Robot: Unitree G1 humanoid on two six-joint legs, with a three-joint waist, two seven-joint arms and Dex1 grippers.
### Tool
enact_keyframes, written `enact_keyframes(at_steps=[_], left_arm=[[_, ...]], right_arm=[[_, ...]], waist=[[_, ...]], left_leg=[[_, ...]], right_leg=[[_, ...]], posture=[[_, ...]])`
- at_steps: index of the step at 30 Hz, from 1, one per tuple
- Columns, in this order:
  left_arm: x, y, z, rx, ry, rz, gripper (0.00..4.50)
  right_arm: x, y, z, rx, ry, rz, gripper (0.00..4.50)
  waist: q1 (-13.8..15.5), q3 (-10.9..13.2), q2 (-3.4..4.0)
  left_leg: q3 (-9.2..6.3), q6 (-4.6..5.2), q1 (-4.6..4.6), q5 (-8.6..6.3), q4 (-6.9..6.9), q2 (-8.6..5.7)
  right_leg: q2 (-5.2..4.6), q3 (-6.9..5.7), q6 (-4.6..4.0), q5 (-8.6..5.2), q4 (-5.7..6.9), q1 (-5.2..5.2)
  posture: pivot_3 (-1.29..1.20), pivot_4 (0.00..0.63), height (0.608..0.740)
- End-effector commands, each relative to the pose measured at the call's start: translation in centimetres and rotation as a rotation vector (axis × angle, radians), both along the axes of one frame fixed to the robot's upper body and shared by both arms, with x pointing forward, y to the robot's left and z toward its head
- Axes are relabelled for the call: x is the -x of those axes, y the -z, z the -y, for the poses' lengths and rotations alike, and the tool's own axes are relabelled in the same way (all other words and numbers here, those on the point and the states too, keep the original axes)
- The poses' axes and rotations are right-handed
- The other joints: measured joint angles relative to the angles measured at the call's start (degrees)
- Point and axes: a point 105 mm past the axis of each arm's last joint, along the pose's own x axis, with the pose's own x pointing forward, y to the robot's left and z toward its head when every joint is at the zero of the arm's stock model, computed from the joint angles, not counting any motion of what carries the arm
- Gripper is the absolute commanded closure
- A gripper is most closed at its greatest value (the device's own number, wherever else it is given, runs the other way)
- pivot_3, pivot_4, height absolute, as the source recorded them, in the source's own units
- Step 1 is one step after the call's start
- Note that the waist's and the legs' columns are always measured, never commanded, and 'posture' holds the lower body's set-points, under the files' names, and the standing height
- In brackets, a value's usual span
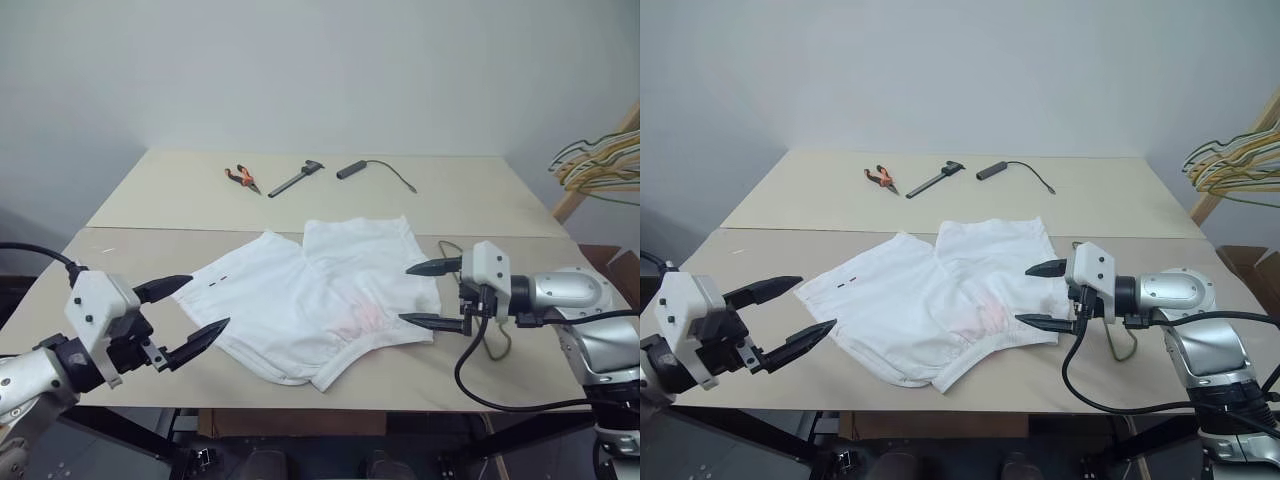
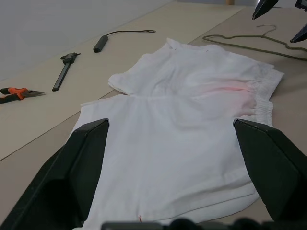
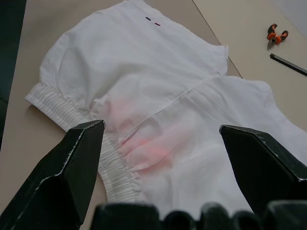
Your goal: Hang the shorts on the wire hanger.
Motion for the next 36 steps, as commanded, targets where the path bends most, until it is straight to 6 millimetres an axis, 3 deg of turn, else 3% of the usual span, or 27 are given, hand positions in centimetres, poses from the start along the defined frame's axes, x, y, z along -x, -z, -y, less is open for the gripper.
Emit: enact_keyframes(at_steps=[1,12,17,20,25,28,34,36], left_arm=[[0.1,-1.0,0.5,0.003,0.031,0.056,0.00],[-0.1,-1.2,1.0,0.017,0.081,0.047,0.00],[-0.3,-1.3,1.0,0.032,0.070,0.059,0.00],[0.0,-0.8,1.4,0.028,0.095,0.040,0.00],[-0.7,-1.2,1.7,0.029,0.118,0.054,0.00],[-0.9,-1.3,2.0,0.025,0.134,0.059,0.00],[-1.0,-1.2,2.1,0.024,0.131,0.063,0.00],[-1.0,-1.1,2.2,0.024,0.134,0.062,0.00]], right_arm=[[0.3,-1.0,-0.2,0.005,-0.024,0.044,0.04],[0.9,-0.7,-1.0,0.025,-0.032,0.066,0.04],[1.8,1.5,-2.8,0.194,-0.080,0.100,0.04],[1.9,4.0,-3.6,0.324,-0.102,0.120,0.04],[-0.1,8.7,-3.5,0.589,-0.092,0.195,0.04],[-2.1,9.4,-3.4,0.644,-0.037,0.250,0.93],[-3.7,8.0,-1.4,0.675,-0.025,0.303,3.08],[-4.9,6.5,-0.8,0.668,-0.036,0.376,3.72]], waist=[[0.0,0.0,0.00],[0.0,0.0,0.01],[-0.4,0.2,0.05],[-0.6,0.4,0.00],[-1.1,0.4,-0.05],[-2.1,0.4,-0.10],[-2.9,0.4,-0.14],[-3.0,0.5,-0.13]], left_leg=[[0.00,0.00,0.00,0.00,0.00,0.00],[0.00,0.00,-0.01,0.00,0.00,0.00],[0.02,-0.01,0.01,0.00,0.00,0.04],[0.04,-0.01,-0.02,0.00,0.00,0.03],[0.04,-0.02,-0.01,0.00,0.01,0.01],[0.05,-0.03,0.08,0.01,0.02,0.01],[0.01,-0.02,0.02,0.01,0.00,-0.03],[0.01,-0.02,0.02,0.01,0.01,-0.06]], right_leg=[[0.00,0.00,0.00,0.00,0.00,0.00],[0.00,0.00,0.00,0.00,0.00,0.00],[0.03,0.00,-0.03,-0.02,0.02,-0.04],[0.01,0.01,-0.03,-0.03,-0.01,-0.05],[0.00,-0.01,-0.05,-0.04,0.01,-0.05],[0.01,0.01,-0.08,-0.03,0.04,0.03],[-0.02,0.02,-0.12,0.00,-0.02,0.03],[-0.06,0.02,-0.12,0.00,-0.01,0.02]], posture=[[0.21,0.012,0.740],[0.19,0.010,0.740],[0.17,0.035,0.740],[0.16,0.038,0.740],[0.14,0.035,0.740],[0.14,0.032,0.740],[0.14,0.035,0.740],[0.13,0.036,0.740]])
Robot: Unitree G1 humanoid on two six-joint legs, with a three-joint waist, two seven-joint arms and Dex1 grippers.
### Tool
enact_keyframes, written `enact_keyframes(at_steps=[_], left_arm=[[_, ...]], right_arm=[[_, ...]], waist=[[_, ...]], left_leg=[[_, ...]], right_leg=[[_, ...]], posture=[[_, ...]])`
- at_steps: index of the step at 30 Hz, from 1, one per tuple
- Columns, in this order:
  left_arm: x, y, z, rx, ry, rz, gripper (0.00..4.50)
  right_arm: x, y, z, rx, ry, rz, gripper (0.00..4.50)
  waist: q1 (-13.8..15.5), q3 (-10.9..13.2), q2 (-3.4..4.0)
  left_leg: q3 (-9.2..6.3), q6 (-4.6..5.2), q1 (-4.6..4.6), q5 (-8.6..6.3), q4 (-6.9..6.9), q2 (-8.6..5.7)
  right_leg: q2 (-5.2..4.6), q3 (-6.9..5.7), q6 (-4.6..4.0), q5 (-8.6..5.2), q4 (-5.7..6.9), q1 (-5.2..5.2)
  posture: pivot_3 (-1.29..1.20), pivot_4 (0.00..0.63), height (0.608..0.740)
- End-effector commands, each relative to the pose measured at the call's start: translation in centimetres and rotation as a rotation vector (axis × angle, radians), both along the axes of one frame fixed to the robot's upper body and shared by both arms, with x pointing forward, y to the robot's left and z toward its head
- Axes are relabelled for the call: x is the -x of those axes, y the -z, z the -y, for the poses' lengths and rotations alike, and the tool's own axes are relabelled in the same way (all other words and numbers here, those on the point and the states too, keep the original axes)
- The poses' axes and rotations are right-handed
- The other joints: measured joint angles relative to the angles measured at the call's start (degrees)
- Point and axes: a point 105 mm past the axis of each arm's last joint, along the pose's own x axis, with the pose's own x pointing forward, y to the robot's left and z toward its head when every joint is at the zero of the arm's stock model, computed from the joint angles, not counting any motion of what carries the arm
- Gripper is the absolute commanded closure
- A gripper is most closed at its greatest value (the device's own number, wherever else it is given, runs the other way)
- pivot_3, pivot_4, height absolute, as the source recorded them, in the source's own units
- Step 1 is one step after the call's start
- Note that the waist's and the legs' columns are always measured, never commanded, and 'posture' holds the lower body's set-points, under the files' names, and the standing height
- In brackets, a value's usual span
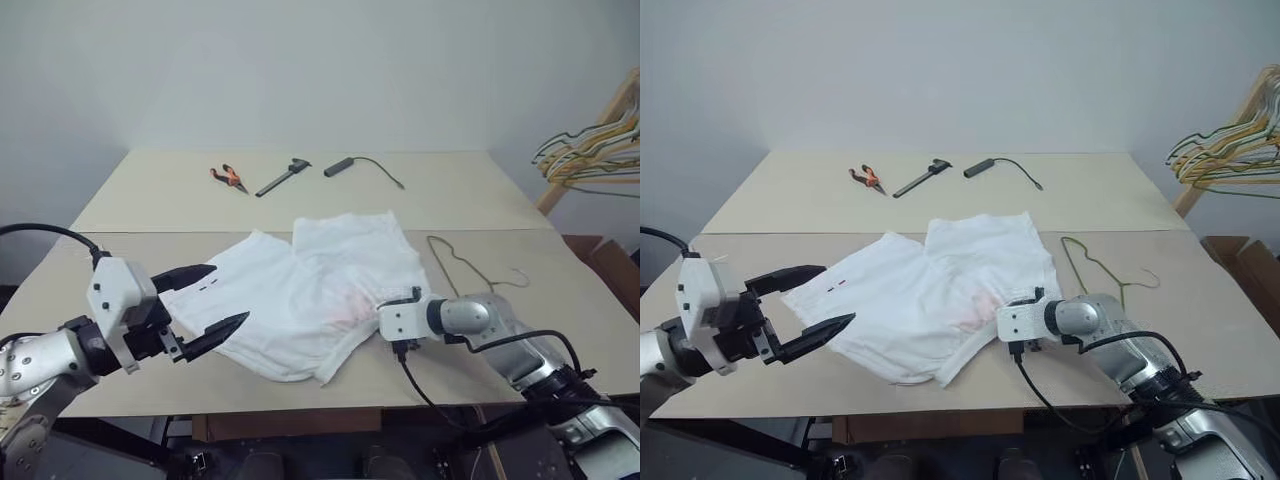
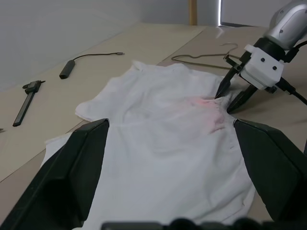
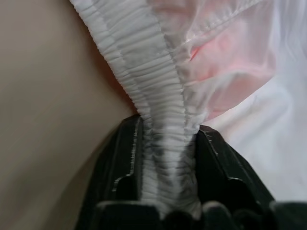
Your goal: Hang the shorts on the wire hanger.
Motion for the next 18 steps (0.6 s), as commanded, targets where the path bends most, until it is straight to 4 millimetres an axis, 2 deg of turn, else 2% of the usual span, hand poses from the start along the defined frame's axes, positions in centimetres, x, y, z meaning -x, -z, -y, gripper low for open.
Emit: enact_keyframes(at_steps=[1,2,5,8,9,13,14,18], left_arm=[[-0.1,-0.5,0.3,-0.008,0.011,0.039,0.00],[-0.1,-0.5,0.4,-0.008,0.012,0.039,0.00],[-0.4,-0.4,0.5,-0.010,0.022,0.038,0.00],[-0.7,-0.4,0.7,-0.009,0.039,0.039,0.00],[-0.8,-0.4,0.9,-0.007,0.046,0.039,0.00],[-0.9,-0.3,1.2,-0.013,0.063,0.042,0.00],[-0.9,-0.4,1.1,-0.014,0.064,0.042,0.00],[-0.8,-0.3,1.0,-0.020,0.066,0.036,0.00]], right_arm=[[-2.3,-3.6,1.4,-0.012,-0.053,0.138,4.13],[-2.7,-4.3,1.5,-0.018,-0.073,0.152,4.44],[-5.9,-6.5,2.9,0.109,-0.113,0.344,4.48],[-8.3,-6.6,4.4,0.240,-0.123,0.405,4.48],[-8.7,-6.3,4.6,0.249,-0.119,0.395,4.18],[-9.6,-4.9,7.1,0.376,-0.082,0.376,2.87],[-9.5,-5.0,7.7,0.376,-0.064,0.359,2.67],[-7.9,-5.6,9.5,0.316,0.001,0.260,1.30]], waist=[[-0.3,0.1,0.00],[-0.4,0.1,0.01],[-1.4,0.3,0.12],[-2.2,0.3,0.15],[-2.3,0.3,0.11],[-2.8,0.3,0.06],[-2.8,0.3,0.08],[-2.9,0.3,0.16]], left_leg=[[0.02,0.00,0.01,0.00,0.00,0.00],[0.02,0.00,0.01,0.00,0.00,0.00],[0.04,0.01,0.05,0.01,0.00,0.01],[0.05,0.00,0.03,0.01,-0.05,0.00],[0.05,0.01,0.04,0.01,-0.09,0.00],[0.02,0.02,-0.02,0.00,-0.21,-0.01],[0.01,0.03,-0.06,-0.01,-0.21,-0.04],[0.02,0.09,-0.24,-0.05,-0.21,-0.19]], right_leg=[[0.00,0.01,0.02,-0.01,0.00,0.00],[0.00,0.02,0.02,-0.01,0.01,-0.01],[0.04,0.06,0.01,0.00,0.05,-0.02],[0.04,0.09,-0.03,0.02,0.03,-0.06],[0.03,0.09,-0.37,0.22,0.03,-0.06],[0.03,0.07,-0.16,0.32,-0.07,-0.07],[-0.01,0.07,-0.05,0.37,-0.07,-0.10],[-0.23,0.07,0.07,0.35,-0.08,-0.27]], posture=[[0.13,0.036,0.740],[0.13,0.036,0.740],[0.11,0.035,0.740],[0.09,0.031,0.740],[0.08,0.029,0.740],[0.08,0.029,0.740],[0.08,0.029,0.740],[0.08,0.030,0.740]])
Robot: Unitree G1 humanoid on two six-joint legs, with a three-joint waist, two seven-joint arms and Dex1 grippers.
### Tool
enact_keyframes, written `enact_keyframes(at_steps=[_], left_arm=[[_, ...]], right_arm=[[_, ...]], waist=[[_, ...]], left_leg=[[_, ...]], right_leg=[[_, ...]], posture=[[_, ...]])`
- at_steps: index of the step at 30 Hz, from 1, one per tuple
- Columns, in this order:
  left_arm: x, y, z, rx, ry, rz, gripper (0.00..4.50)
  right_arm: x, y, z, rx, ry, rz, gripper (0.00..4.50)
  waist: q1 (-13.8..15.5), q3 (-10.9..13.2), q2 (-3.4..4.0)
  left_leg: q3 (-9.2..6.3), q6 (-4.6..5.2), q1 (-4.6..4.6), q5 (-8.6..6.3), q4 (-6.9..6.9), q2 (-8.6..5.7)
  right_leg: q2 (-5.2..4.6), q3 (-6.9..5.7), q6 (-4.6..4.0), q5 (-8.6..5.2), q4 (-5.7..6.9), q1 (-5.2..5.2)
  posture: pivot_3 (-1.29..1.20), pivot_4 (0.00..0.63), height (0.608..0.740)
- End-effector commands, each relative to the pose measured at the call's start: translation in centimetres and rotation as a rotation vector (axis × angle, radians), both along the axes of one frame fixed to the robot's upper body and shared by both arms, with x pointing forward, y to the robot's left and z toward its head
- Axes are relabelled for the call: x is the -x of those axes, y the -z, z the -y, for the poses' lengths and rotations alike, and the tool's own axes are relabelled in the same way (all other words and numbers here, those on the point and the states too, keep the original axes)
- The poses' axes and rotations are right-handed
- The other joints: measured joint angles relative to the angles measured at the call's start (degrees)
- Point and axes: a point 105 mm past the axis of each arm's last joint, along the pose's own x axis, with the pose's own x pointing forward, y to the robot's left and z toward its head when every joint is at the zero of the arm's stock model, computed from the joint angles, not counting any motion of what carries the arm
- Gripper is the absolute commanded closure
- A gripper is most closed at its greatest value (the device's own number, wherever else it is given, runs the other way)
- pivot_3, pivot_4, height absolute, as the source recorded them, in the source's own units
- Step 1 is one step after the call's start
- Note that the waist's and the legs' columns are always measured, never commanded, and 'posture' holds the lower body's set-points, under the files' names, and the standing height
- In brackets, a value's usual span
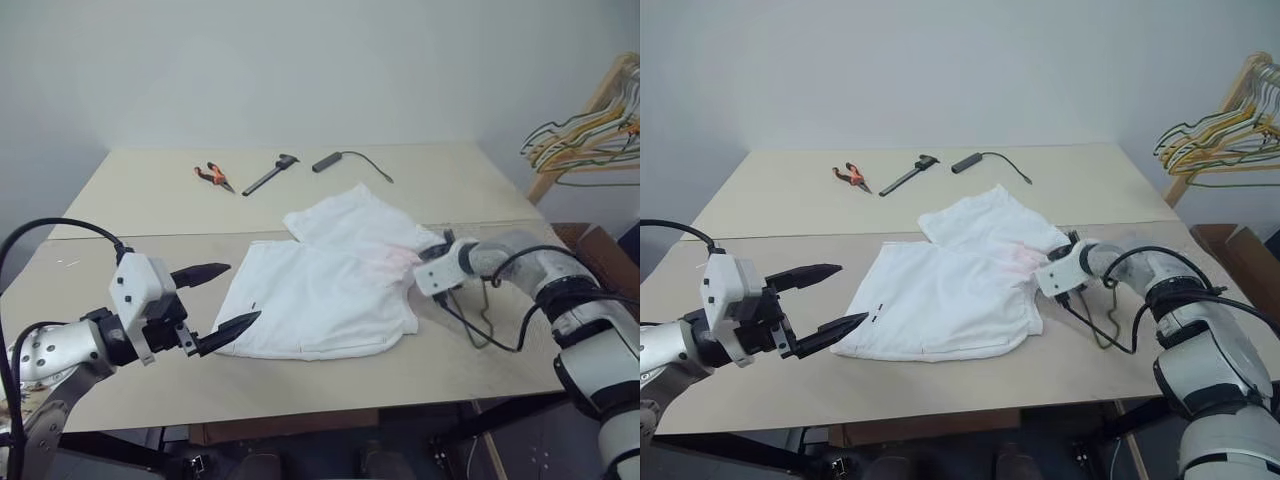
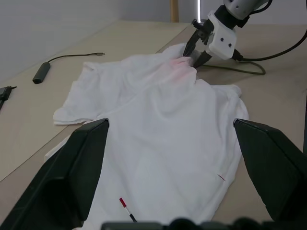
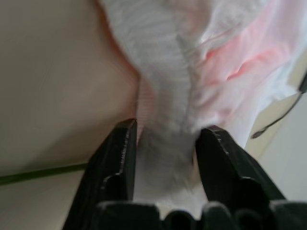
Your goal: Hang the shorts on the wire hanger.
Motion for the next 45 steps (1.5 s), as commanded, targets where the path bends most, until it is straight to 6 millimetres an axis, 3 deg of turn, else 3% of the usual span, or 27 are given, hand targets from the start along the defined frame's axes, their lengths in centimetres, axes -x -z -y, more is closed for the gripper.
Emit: enact_keyframes(at_steps=[1,6,9,12,16,19,24,28,33,35,39,45], left_arm=[[0.2,-0.6,0.0,-0.016,0.015,0.039,0.00],[0.4,-0.4,-0.2,-0.030,0.027,0.026,0.00],[0.4,0.0,-0.4,-0.059,0.051,0.014,0.00],[0.1,0.1,-0.4,-0.060,0.057,0.016,0.00],[0.0,0.2,-0.2,-0.059,0.072,0.015,0.00],[0.0,0.3,-0.1,-0.071,0.078,0.015,0.00],[-0.4,1.2,-0.2,-0.113,0.074,0.020,0.00],[-0.5,4.3,-0.8,-0.320,0.103,0.029,0.00],[-0.3,10.1,-1.9,-0.628,0.243,-0.023,0.00],[-1.3,12.1,-2.4,-0.747,0.250,0.003,0.00],[-3.3,14.0,-3.0,-0.883,0.276,0.049,0.00],[-6.3,13.4,-2.3,-0.876,0.237,0.105,1.88]], right_arm=[[1.3,-3.0,1.6,-0.101,0.058,-0.016,0.98],[6.6,-4.3,-0.8,-0.313,0.034,-0.140,0.98],[10.8,-3.3,-4.2,-0.426,-0.022,-0.278,0.98],[13.0,-1.3,-6.5,-0.463,-0.016,-0.345,0.98],[11.6,0.7,-7.2,-0.354,0.079,-0.195,0.98],[10.4,1.0,-7.4,-0.307,0.130,-0.113,1.50],[9.1,0.6,-7.1,-0.267,0.143,-0.029,3.25],[8.9,-0.2,-7.3,-0.311,0.139,-0.028,4.48],[8.7,-2.6,-8.1,-0.415,0.118,-0.030,4.48],[8.4,-3.2,-8.0,-0.420,0.114,-0.012,4.48],[8.3,-3.9,-7.8,-0.422,0.106,0.005,4.48],[8.9,-4.3,-7.9,-0.444,0.101,0.007,4.50]], waist=[[0.2,0.0,0.01],[0.1,0.0,0.02],[0.0,0.0,0.03],[-0.3,0.0,0.03],[-0.5,0.0,-0.01],[-0.4,0.0,-0.02],[-0.2,0.0,-0.03],[-0.4,0.0,-0.03],[-0.5,0.0,-0.02],[-0.5,0.0,-0.02],[0.4,-0.3,0.20],[-0.1,-0.7,0.52]], left_leg=[[-0.02,0.02,-0.02,-0.01,0.00,-0.01],[-0.18,0.15,0.07,-0.10,0.01,-0.02],[-0.15,0.16,0.28,-0.11,0.00,0.03],[-0.14,0.10,0.30,-0.08,0.14,0.10],[-0.01,0.00,0.40,0.01,0.29,0.07],[0.07,-0.03,0.37,0.02,0.30,0.05],[0.03,-0.02,0.22,0.01,0.22,0.03],[0.04,0.00,0.20,-0.01,0.11,0.03],[0.08,0.00,0.23,-0.01,0.12,0.04],[0.09,0.00,0.24,-0.01,0.15,0.05],[0.08,0.00,0.32,0.00,0.21,0.04],[0.16,0.02,0.37,0.02,0.24,0.03]], right_leg=[[-0.02,-0.02,0.03,-0.01,-0.02,0.00],[-0.09,-0.09,0.16,-0.09,0.06,0.14],[0.00,-0.09,0.15,-0.12,0.13,0.27],[0.10,-0.08,0.47,-0.33,0.24,0.29],[0.05,-0.03,0.09,-0.48,0.34,0.33],[0.01,0.00,0.09,-0.48,0.38,0.23],[0.04,-0.02,0.09,-0.12,0.36,0.12],[0.06,-0.04,0.06,-0.11,0.21,0.12],[0.06,-0.04,-0.25,-0.33,0.21,0.13],[0.06,-0.04,-0.07,-0.43,0.23,0.14],[-0.01,-0.14,0.23,-0.37,0.25,0.30],[0.02,-0.09,0.46,-0.28,0.45,0.29]], posture=[[0.08,0.030,0.740],[0.06,0.031,0.740],[0.05,0.033,0.740],[0.05,0.035,0.740],[0.04,0.039,0.740],[0.04,0.038,0.740],[0.03,0.035,0.740],[0.02,0.032,0.740],[0.02,0.025,0.740],[0.01,0.020,0.740],[-0.01,0.012,0.740],[-0.03,0.002,0.740]])
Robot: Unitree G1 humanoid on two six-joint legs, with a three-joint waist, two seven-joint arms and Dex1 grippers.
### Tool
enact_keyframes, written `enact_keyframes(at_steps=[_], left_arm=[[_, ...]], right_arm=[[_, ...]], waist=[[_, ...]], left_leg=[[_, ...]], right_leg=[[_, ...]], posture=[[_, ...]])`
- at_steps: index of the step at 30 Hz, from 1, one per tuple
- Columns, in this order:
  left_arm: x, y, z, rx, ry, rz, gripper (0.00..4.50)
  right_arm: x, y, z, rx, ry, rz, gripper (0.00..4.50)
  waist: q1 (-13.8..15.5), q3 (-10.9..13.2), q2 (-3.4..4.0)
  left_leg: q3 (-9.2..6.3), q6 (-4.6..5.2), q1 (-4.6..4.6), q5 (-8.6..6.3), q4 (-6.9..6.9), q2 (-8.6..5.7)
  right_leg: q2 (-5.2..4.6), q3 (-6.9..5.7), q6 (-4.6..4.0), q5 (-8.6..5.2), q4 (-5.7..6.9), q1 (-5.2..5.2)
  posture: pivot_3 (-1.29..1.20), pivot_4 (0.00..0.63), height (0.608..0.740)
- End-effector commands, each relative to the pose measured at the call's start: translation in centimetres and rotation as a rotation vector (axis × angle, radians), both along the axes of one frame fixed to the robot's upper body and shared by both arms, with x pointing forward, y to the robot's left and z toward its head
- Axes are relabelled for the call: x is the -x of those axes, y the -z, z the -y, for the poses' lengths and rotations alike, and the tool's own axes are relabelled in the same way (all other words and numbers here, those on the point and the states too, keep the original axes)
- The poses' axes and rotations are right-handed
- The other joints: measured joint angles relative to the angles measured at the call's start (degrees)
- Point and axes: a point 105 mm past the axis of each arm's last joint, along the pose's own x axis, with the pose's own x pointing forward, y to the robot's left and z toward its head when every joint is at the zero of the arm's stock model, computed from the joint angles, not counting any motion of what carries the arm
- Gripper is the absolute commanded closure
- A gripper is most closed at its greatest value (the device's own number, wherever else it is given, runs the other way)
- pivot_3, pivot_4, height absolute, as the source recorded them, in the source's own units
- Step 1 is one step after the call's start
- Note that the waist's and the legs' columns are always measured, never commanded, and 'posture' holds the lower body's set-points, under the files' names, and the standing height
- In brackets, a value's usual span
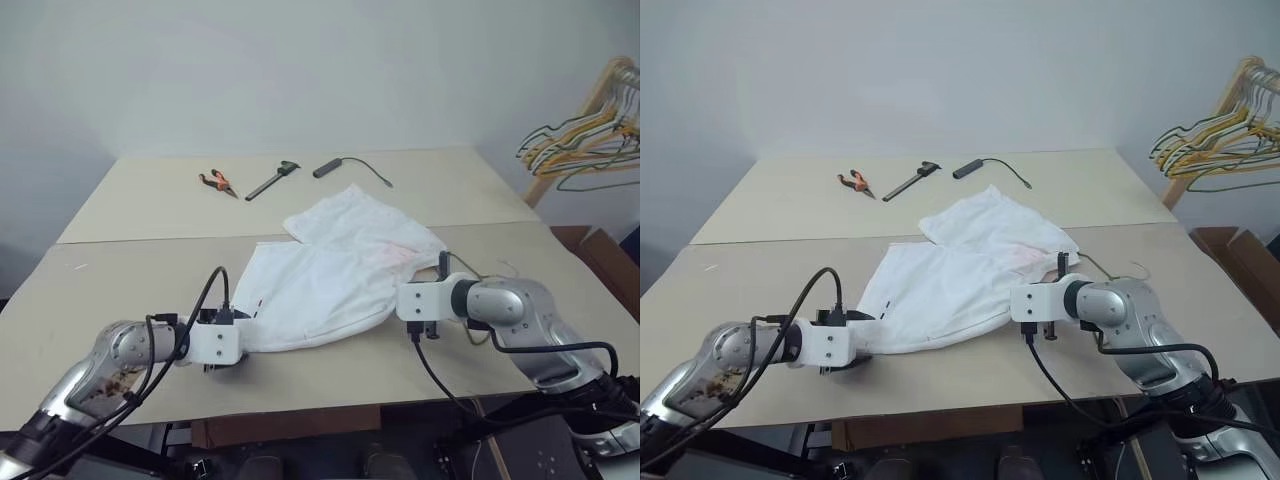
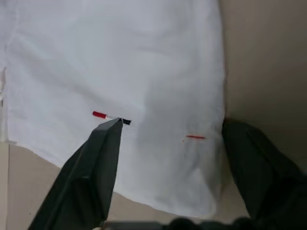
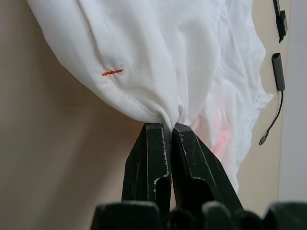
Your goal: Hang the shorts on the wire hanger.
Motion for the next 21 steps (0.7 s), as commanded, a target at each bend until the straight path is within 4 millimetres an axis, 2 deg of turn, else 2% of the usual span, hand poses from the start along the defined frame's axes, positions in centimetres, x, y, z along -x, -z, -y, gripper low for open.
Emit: enact_keyframes(at_steps=[1,8,11,15,17,18,20,21], left_arm=[[-1.2,0.8,-0.8,-0.044,-0.035,0.006,2.19],[-4.3,-0.2,-1.0,-0.024,-0.088,0.102,4.47],[-4.9,-1.0,-1.2,-0.012,-0.083,0.117,4.47],[-4.3,-2.8,-2.0,-0.016,-0.010,0.064,4.47],[-5.3,-3.9,-2.4,-0.012,-0.023,0.099,4.47],[-6.6,-4.9,-2.5,0.011,-0.071,0.152,4.47],[-10.0,-7.5,-3.0,0.063,-0.190,0.280,4.47],[-12.6,-10.1,-3.5,0.099,-0.290,0.401,4.47]], right_arm=[[0.0,-1.8,0.2,-0.018,0.001,0.059,4.50],[0.0,-2.1,0.6,-0.018,-0.003,0.066,4.50],[-0.1,-2.2,0.8,-0.001,-0.020,0.067,4.50],[0.8,-2.2,0.7,-0.010,-0.125,-0.002,4.50],[0.3,-2.5,0.7,-0.032,-0.144,-0.023,4.50],[-0.5,-2.9,0.6,-0.042,-0.145,-0.005,4.50],[-3.4,-4.6,0.4,-0.089,-0.102,0.059,4.50],[-6.1,-6.3,0.4,-0.101,-0.033,0.157,4.50]], waist=[[-0.4,0.0,-0.01],[-0.8,0.0,-0.05],[-0.9,0.0,-0.09],[-1.2,0.0,-0.11],[-1.4,0.0,-0.14],[-1.4,0.0,-0.15],[-1.5,0.0,-0.20],[-1.6,0.1,-0.25]], left_leg=[[-0.01,0.00,0.00,0.00,0.00,0.01],[-0.03,0.00,-0.08,0.00,0.03,-0.01],[-0.04,0.00,-0.10,0.00,0.03,0.00],[-0.03,0.00,-0.15,-0.01,0.01,0.00],[-0.04,0.00,-0.16,-0.01,0.01,0.01],[-0.03,0.00,-0.16,-0.01,0.02,0.01],[-0.04,0.01,-0.08,0.00,0.13,-0.01],[-0.06,0.03,-0.09,0.03,0.25,-0.01]], right_leg=[[0.02,0.01,0.01,-0.01,0.06,-0.02],[0.03,0.04,0.01,-0.01,0.11,-0.09],[0.04,0.03,0.00,0.00,0.11,-0.11],[0.04,0.05,-0.04,0.02,0.07,-0.16],[0.04,0.04,-0.08,0.03,0.08,-0.19],[0.04,0.04,-0.07,0.03,0.08,-0.18],[0.04,0.03,0.03,0.00,0.12,-0.05],[0.07,0.03,0.08,0.05,0.17,-0.03]], posture=[[-0.04,0.001,0.740],[-0.04,0.000,0.740],[-0.04,0.000,0.740],[-0.03,0.000,0.740],[-0.03,0.000,0.740],[-0.03,0.000,0.740],[-0.02,0.000,0.740],[-0.02,0.000,0.740]])
